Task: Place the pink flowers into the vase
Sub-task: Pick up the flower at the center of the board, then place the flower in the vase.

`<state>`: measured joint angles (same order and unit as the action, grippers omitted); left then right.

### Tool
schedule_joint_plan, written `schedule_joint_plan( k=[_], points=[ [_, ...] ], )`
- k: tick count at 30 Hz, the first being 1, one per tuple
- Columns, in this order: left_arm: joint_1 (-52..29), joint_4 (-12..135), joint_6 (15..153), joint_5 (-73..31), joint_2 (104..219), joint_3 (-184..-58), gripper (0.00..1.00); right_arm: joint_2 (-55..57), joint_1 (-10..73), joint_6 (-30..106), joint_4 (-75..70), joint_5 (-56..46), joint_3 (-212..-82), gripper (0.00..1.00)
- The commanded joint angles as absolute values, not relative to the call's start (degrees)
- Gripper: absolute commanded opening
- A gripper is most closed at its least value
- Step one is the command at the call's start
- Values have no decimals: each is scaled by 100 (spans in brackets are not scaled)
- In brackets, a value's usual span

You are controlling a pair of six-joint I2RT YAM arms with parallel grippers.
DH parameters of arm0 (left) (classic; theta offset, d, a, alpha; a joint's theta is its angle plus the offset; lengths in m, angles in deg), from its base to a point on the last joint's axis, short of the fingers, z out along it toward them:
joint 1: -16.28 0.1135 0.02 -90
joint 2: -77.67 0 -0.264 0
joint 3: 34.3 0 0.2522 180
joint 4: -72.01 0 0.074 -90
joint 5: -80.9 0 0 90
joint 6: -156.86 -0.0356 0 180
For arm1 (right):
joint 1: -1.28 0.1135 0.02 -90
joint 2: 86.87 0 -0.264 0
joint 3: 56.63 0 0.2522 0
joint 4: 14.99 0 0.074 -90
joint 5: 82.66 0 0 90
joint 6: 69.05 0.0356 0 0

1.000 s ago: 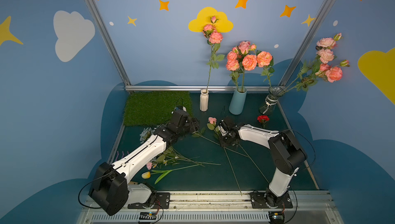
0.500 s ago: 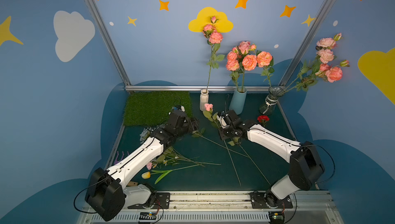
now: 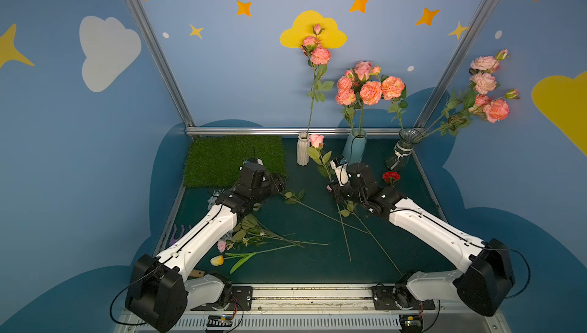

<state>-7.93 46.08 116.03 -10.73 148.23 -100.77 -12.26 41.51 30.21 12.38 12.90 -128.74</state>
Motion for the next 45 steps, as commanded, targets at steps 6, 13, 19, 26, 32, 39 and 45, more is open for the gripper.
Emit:
schedule_joint_plan(
  k=[6,13,19,26,32,39,45],
  points=[
    [-529,4723,11617,-1479,14765,-9870,78,-1631,4177,2526,-1238,1660,-12581,0],
    [-361,4877,11590,-1679,14864,-9791,78,-1128,4149,2091,-1528,1723,-13699,0],
    [-325,4989,11505,-1685,14893,-9746,78,-593,3993,1819,-1922,1562,-14685,0],
    [-325,4972,11363,-1579,14986,-9746,78,3,3917,1516,-2581,1213,-15540,0],
    [-324,4904,11249,-1512,14831,-9774,78,592,3838,1270,-3170,876,-16088,0],
    [-325,4881,11130,-1337,14885,-9799,78,1490,3621,1431,-3112,403,-17288,0],
    [-320,5031,11127,-1349,15086,-9789,78,2246,3453,1690,-2758,100,-18339,0]
  ],
)
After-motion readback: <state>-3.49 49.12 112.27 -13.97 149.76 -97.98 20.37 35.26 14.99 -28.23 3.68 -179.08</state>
